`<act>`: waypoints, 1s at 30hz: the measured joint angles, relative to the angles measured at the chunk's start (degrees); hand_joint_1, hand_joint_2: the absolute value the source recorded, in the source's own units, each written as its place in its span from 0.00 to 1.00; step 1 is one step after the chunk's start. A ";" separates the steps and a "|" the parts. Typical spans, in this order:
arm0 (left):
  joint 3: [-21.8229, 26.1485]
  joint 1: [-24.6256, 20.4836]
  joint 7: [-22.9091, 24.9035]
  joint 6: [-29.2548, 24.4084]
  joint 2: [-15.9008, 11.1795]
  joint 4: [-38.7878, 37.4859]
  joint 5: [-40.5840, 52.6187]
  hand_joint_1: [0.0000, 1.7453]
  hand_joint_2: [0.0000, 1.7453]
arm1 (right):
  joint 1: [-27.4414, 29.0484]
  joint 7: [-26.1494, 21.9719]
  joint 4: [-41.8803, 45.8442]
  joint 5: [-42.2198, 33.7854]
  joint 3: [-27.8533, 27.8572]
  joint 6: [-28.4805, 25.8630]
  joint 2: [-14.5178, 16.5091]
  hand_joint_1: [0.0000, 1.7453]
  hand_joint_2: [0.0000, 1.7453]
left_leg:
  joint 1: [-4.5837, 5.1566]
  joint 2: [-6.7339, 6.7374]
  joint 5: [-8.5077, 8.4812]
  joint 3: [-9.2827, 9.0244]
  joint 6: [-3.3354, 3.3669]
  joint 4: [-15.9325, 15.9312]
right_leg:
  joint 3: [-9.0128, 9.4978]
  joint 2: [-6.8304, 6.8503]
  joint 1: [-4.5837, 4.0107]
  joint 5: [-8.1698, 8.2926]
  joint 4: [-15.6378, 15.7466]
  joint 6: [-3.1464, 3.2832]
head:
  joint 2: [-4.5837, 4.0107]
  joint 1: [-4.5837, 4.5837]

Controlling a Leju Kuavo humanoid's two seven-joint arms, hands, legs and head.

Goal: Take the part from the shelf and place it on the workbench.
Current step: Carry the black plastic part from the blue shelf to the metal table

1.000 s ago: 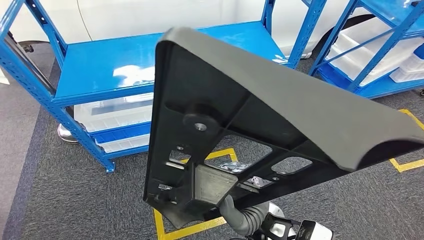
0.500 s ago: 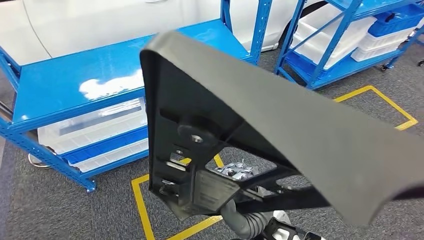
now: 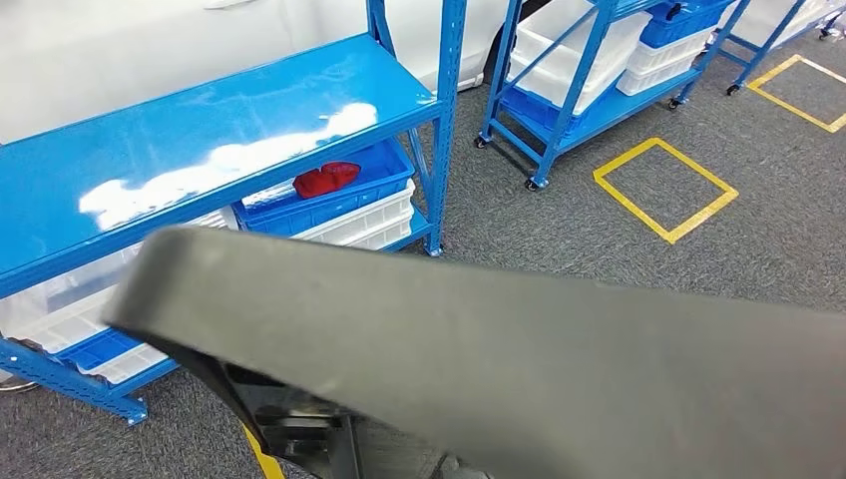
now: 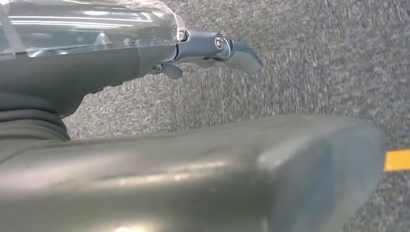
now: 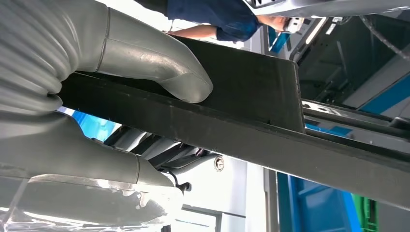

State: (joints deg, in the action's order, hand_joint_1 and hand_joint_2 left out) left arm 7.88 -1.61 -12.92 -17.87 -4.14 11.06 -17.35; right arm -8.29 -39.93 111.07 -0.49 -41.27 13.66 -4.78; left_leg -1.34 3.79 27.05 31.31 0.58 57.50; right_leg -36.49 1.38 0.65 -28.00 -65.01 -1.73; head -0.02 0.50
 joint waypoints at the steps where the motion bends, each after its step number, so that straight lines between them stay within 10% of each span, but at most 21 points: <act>1: 0.19 -0.01 0.11 -0.11 0.26 0.00 0.02 0.00 0.00 | -0.49 0.00 -0.27 -0.04 0.00 0.37 0.04 1.00 1.00 | 0.12 0.48 0.11 -0.15 -0.22 0.02 | 1.97 0.96 -0.26 1.17 3.76 0.41 | 0.00 0.00; 5: 0.58 -0.11 0.34 0.02 1.02 0.01 0.40 0.00 0.00 | -1.56 -0.01 -1.36 0.29 0.00 1.01 0.44 1.00 1.00 | 0.39 2.18 0.39 -0.49 -1.42 -0.14 | 3.43 0.83 -0.87 1.87 7.36 1.96 | 0.00 0.01; 7: 0.58 -0.34 0.24 0.61 1.27 0.02 0.87 0.00 0.00 | -1.86 -0.02 -1.99 0.78 0.01 1.00 0.81 1.00 1.00 | 0.25 0.84 1.51 -0.17 -1.99 1.14 | 3.71 -0.23 -0.57 2.32 8.07 2.67 | 0.00 0.02; 12: 0.53 -0.08 -0.78 2.48 1.42 0.02 2.48 0.00 0.00 | -2.81 0.02 -4.46 2.60 0.02 0.33 1.93 1.00 1.00 | 0.03 -3.28 7.80 7.05 -2.68 16.12 | 3.90 -3.32 -0.42 2.56 8.27 3.36 | 0.00 0.01; 16: 0.44 0.08 -1.30 3.00 1.55 0.01 3.17 0.00 0.00 | -3.42 0.03 -5.99 3.32 0.02 -0.46 2.26 1.00 1.00 | -0.45 -6.10 0.79 2.86 -2.70 5.27 | 3.72 -6.39 -0.36 1.98 7.10 2.66 | 0.00 0.00; 18: 0.35 0.06 -1.53 3.58 1.61 -0.02 3.68 0.00 0.00 | -4.31 0.03 -6.86 3.60 0.02 -1.08 2.56 1.00 1.00 | -0.62 -8.22 -0.12 1.35 -2.30 1.58 | 3.01 -7.69 -0.35 1.82 6.43 1.96 | 0.00 0.01; 20: -0.03 -0.18 -1.84 4.40 1.86 -0.02 4.46 0.00 0.00 | -5.89 0.06 -8.46 3.63 0.14 -1.71 3.03 1.00 1.00 | -0.48 -7.53 -0.02 1.35 -1.54 1.47 | 2.40 -9.06 -0.15 2.09 6.35 1.19 | 0.00 0.02; 23: -0.75 -0.66 -2.35 5.30 2.49 -0.02 5.50 0.00 0.00 | -9.35 0.08 -10.76 3.33 1.05 -1.99 4.08 1.00 1.00 | -0.52 -5.39 -0.38 1.25 -0.29 1.03 | 0.80 -6.13 -0.20 0.57 3.47 0.36 | 0.00 0.01; 27: -1.36 -0.74 -2.48 5.85 3.12 -0.02 6.39 0.00 0.00 | -13.30 0.72 -12.38 3.53 2.62 -2.10 5.76 1.00 1.00 | -0.01 -2.26 -0.22 1.19 0.37 1.00 | -5.98 -1.77 0.05 -4.69 -9.92 -0.23 | 0.00 0.00; 30: -1.87 -0.89 -2.19 5.77 3.47 -0.02 6.86 0.00 0.00 | -14.04 1.36 -12.51 3.72 3.53 -2.31 6.38 1.00 1.00 | 0.22 -0.44 0.09 0.73 0.29 1.00 | -2.77 -0.78 -0.10 -0.25 -3.58 0.35 | 0.00 0.00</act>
State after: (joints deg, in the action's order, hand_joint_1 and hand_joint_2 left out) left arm 6.00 -2.50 -15.12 -12.10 -0.67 11.04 -10.49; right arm -22.33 -38.57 98.56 3.23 -37.74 11.35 1.60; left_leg -1.12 3.36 27.15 32.03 0.87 58.50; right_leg -39.26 0.60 0.54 -28.25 -68.59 -1.39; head -0.02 0.50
